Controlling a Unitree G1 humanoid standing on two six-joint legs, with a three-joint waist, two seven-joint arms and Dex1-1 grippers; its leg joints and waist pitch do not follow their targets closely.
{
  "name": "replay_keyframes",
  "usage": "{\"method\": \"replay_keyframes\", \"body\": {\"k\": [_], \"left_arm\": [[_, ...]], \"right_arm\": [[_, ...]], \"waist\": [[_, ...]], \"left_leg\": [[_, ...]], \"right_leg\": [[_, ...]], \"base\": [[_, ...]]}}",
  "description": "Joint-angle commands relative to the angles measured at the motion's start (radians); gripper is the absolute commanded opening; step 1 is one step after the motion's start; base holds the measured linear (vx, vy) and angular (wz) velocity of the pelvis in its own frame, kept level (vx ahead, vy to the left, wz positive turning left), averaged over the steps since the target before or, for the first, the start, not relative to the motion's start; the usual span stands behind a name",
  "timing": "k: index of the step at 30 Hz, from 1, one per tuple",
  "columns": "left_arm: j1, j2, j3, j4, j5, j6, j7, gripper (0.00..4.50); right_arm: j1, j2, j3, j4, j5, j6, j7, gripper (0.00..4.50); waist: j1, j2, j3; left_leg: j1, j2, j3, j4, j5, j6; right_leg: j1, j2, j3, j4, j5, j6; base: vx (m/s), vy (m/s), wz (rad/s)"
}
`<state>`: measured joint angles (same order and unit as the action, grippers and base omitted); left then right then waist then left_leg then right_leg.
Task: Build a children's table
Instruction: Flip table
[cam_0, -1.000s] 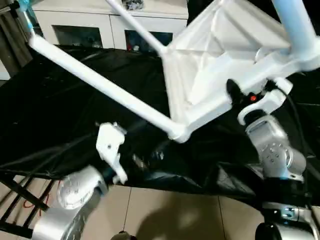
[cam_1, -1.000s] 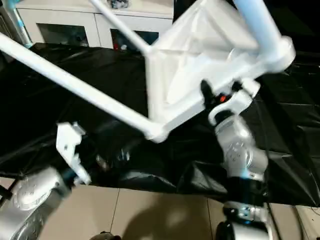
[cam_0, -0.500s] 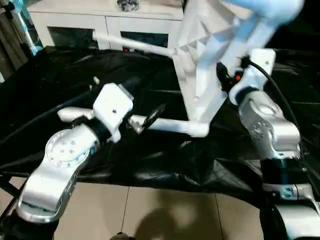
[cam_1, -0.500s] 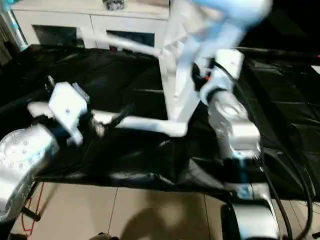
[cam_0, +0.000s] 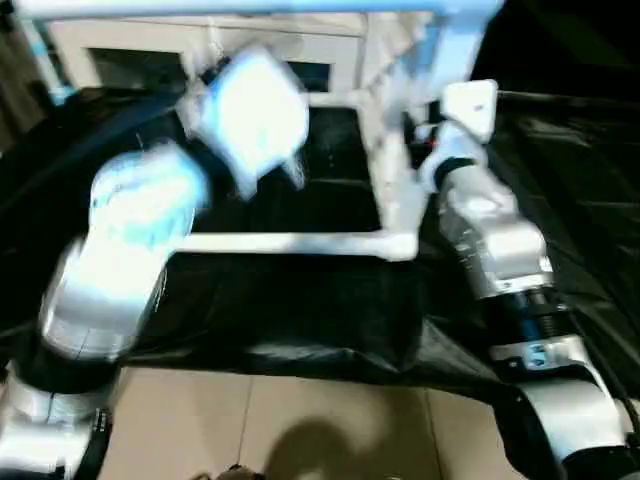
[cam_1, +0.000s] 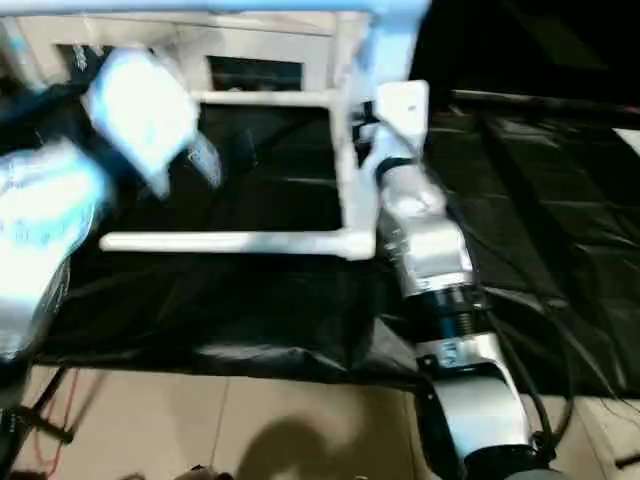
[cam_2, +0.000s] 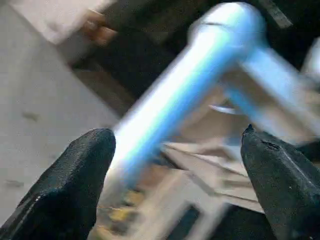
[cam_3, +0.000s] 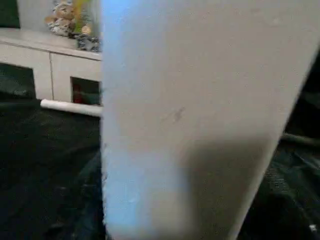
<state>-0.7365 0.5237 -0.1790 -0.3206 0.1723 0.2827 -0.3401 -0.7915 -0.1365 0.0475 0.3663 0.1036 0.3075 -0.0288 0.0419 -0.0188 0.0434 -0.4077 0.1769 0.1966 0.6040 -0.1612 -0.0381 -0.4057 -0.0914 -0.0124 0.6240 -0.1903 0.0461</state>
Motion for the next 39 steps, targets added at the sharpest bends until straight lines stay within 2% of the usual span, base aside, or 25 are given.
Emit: {"method": "replay_keyframes", "body": {"k": [1,4,5,6,7,9,10,11,12,13,15,16,17,18,20,23,28,29,30,31,32,34,35,37,39], "left_arm": [[-0.022,0.015,0.000,0.047,0.054,-0.037,0.045,4.50],[-0.066,0.030,0.011,0.132,0.076,-0.067,0.070,4.50],[-0.084,0.039,0.005,0.184,0.085,-0.106,0.071,4.50],[-0.084,0.039,0.005,0.184,0.085,-0.106,0.071,4.50],[-0.095,0.047,-0.004,0.214,0.105,-0.123,0.081,4.50],[-0.120,0.049,-0.019,0.290,0.131,-0.178,0.098,4.50],[-0.123,0.048,-0.020,0.301,0.135,-0.190,0.103,4.50],[-0.141,0.047,-0.027,0.358,0.152,-0.240,0.115,4.50],[-0.150,0.049,-0.031,0.386,0.161,-0.266,0.121,4.50],[-0.159,0.056,-0.036,0.418,0.169,-0.291,0.117,4.50],[-0.164,0.060,-0.039,0.438,0.172,-0.306,0.114,4.50],[-0.174,0.071,-0.045,0.471,0.194,-0.331,0.128,4.50],[-0.178,0.076,-0.048,0.484,0.204,-0.340,0.133,4.50],[-0.192,0.088,-0.057,0.526,0.233,-0.366,0.149,4.50],[-0.202,0.093,-0.061,0.554,0.247,-0.377,0.156,4.50],[-0.233,0.106,-0.062,0.616,0.280,-0.392,0.164,4.50],[-0.252,0.112,-0.047,0.644,0.288,-0.394,0.171,4.50],[-0.263,0.115,-0.040,0.659,0.300,-0.393,0.190,4.50],[-0.263,0.115,-0.040,0.659,0.300,-0.393,0.190,4.32],[-0.269,0.117,-0.036,0.664,0.293,-0.389,0.181,4.22],[-0.269,0.114,-0.033,0.665,0.279,-0.385,0.162,4.22],[-0.269,0.107,-0.027,0.671,0.246,-0.382,0.113,4.02],[-0.266,0.098,-0.023,0.665,0.231,-0.368,0.088,3.89],[-0.264,0.090,-0.019,0.660,0.222,-0.360,0.082,3.80],[-0.262,0.081,-0.015,0.654,0.210,-0.339,0.064,3.60]], "right_arm": [[0.000,0.000,0.007,-0.007,-0.001,-0.003,0.019,2.83],[0.029,-0.006,-0.004,-0.059,0.011,-0.005,0.039,3.14],[0.049,-0.010,-0.006,-0.090,0.013,-0.005,0.050,3.14],[0.049,-0.010,-0.006,-0.090,0.013,-0.005,0.050,3.19],[0.062,-0.012,-0.007,-0.112,0.014,-0.002,0.053,3.19],[0.107,-0.014,-0.006,-0.180,0.018,-0.004,0.066,3.54],[0.112,-0.014,-0.005,-0.188,0.018,-0.006,0.068,3.55],[0.140,-0.017,-0.001,-0.225,0.016,-0.015,0.078,3.57],[0.155,-0.021,0.002,-0.244,0.011,-0.018,0.081,3.66],[0.178,-0.028,0.008,-0.278,0.009,-0.018,0.090,3.66],[0.191,-0.032,0.011,-0.299,0.009,-0.014,0.097,3.66],[0.217,-0.047,0.020,-0.344,0.007,-0.002,0.116,3.66],[0.227,-0.054,0.026,-0.363,0.005,0.001,0.126,3.66],[0.259,-0.073,0.036,-0.421,0.000,0.013,0.148,3.66],[0.284,-0.079,0.034,-0.467,0.006,0.027,0.158,3.66],[0.344,-0.101,0.023,-0.576,0.045,0.050,0.199,3.66],[0.380,-0.121,0.013,-0.649,0.089,0.066,0.246,3.66],[0.392,-0.131,0.009,-0.684,0.123,0.077,0.278,3.66],[0.392,-0.131,0.009,-0.684,0.123,0.077,0.278,3.71],[0.404,-0.145,0.015,-0.717,0.182,0.099,0.333,3.74],[0.411,-0.149,0.019,-0.734,0.202,0.107,0.353,3.74],[0.428,-0.157,0.026,-0.773,0.243,0.127,0.398,3.74],[0.439,-0.152,0.038,-0.793,0.263,0.130,0.418,3.74],[0.445,-0.145,0.044,-0.803,0.275,0.133,0.426,3.74],[0.461,-0.138,0.058,-0.829,0.336,0.169,0.459,3.74]], "waist": [[0.006,-0.001,-0.068],[0.007,0.000,-0.069],[0.011,0.007,-0.070],[0.013,0.006,-0.069],[0.014,0.011,-0.071],[0.018,0.026,-0.071],[0.018,0.021,-0.071],[0.022,0.029,-0.073],[0.021,0.026,-0.071],[0.025,0.037,-0.072],[0.022,0.027,-0.073],[0.024,0.041,-0.072],[0.024,0.035,-0.072],[0.024,0.038,-0.071],[0.024,0.035,-0.069],[0.026,0.038,-0.067],[0.026,0.041,-0.064],[0.028,0.063,-0.064],[0.025,0.054,-0.063],[0.027,0.054,-0.064],[0.028,0.053,-0.063],[0.033,0.054,-0.063],[0.036,0.059,-0.062],[0.041,0.058,-0.064],[0.043,0.064,-0.063]], "left_leg": [[0.025,0.026,-0.018,-0.065,-0.192,-0.080],[0.028,0.026,-0.017,-0.063,-0.179,-0.074],[0.031,0.026,-0.018,-0.063,-0.176,-0.072],[0.031,0.026,-0.017,-0.064,-0.175,-0.071],[0.031,0.026,-0.020,-0.065,-0.170,-0.075],[0.035,0.025,-0.020,-0.063,-0.177,-0.079],[0.036,0.026,-0.019,-0.064,-0.184,-0.082],[0.037,0.026,-0.022,-0.065,-0.188,-0.088],[0.036,0.025,-0.022,-0.066,-0.195,-0.087],[0.039,0.024,-0.024,-0.066,-0.208,-0.093],[0.039,0.026,-0.024,-0.068,-0.227,-0.096],[0.037,0.026,-0.026,-0.067,-0.224,-0.095],[0.038,0.027,-0.025,-0.066,-0.222,-0.092],[0.037,0.026,-0.026,-0.066,-0.221,-0.089],[0.034,0.025,-0.026,-0.068,-0.222,-0.083],[0.037,0.027,-0.027,-0.069,-0.240,-0.080],[0.041,0.030,-0.030,-0.073,-0.290,-0.084],[0.042,0.030,-0.033,-0.073,-0.297,-0.091],[0.043,0.031,-0.033,-0.074,-0.321,-0.092],[0.042,0.029,-0.033,-0.074,-0.323,-0.087],[0.042,0.029,-0.033,-0.074,-0.323,-0.083],[0.037,0.031,-0.034,-0.074,-0.303,-0.077],[0.039,0.030,-0.033,-0.074,-0.306,-0.076],[0.039,0.031,-0.034,-0.074,-0.308,-0.074],[0.039,0.031,-0.035,-0.075,-0.314,-0.079]], "right_leg": [[0.035,-0.023,0.014,-0.057,-0.105,-0.127],[0.035,-0.022,0.014,-0.054,-0.084,-0.141],[0.033,-0.021,0.014,-0.053,-0.069,-0.148],[0.032,-0.020,0.014,-0.055,-0.065,-0.147],[0.035,-0.020,0.013,-0.050,-0.048,-0.153],[0.032,-0.018,0.014,-0.053,-0.030,-0.153],[0.032,-0.018,0.014,-0.053,-0.026,-0.151],[0.034,-0.020,0.014,-0.049,-0.013,-0.160],[0.033,-0.019,0.014,-0.054,-0.018,-0.160],[0.033,-0.019,0.013,-0.052,-0.023,-0.160],[0.036,-0.019,0.013,-0.052,-0.028,-0.165],[0.036,-0.022,0.014,-0.049,-0.024,-0.173],[0.038,-0.020,0.014,-0.051,-0.016,-0.170],[0.038,-0.021,0.014,-0.050,-0.014,-0.172],[0.040,-0.023,0.015,-0.053,-0.028,-0.169],[0.037,-0.024,0.016,-0.056,-0.062,-0.171],[0.032,-0.026,0.016,-0.060,-0.113,-0.181],[0.030,-0.027,0.016,-0.057,-0.113,-0.182],[0.031,-0.024,0.016,-0.062,-0.113,-0.177],[0.033,-0.024,0.016,-0.061,-0.110,-0.180],[0.034,-0.026,0.016,-0.063,-0.111,-0.181],[0.034,-0.028,0.016,-0.060,-0.100,-0.192],[0.033,-0.028,0.016,-0.063,-0.099,-0.196],[0.032,-0.029,0.016,-0.061,-0.105,-0.200],[0.031,-0.030,0.016,-0.060,-0.120,-0.202]], "base": [[0.000,0.000,0.00],[0.000,0.000,0.00],[0.000,0.000,0.00],[0.000,0.000,0.00],[0.000,0.000,0.00],[0.000,0.000,0.00],[0.000,0.000,0.00],[0.000,0.000,0.00],[0.000,0.000,0.00],[0.000,0.000,0.00],[0.000,0.000,0.00],[0.000,0.000,0.00],[0.000,0.000,0.00],[0.000,0.000,0.00],[0.000,0.000,0.00],[0.000,0.000,0.00],[0.000,0.000,0.00],[0.000,0.000,0.00],[0.000,0.000,0.00],[0.000,0.000,0.00],[0.000,0.000,0.00],[0.000,0.000,0.00],[0.000,0.000,0.00],[0.000,0.000,0.00],[0.000,0.000,0.00]]}}
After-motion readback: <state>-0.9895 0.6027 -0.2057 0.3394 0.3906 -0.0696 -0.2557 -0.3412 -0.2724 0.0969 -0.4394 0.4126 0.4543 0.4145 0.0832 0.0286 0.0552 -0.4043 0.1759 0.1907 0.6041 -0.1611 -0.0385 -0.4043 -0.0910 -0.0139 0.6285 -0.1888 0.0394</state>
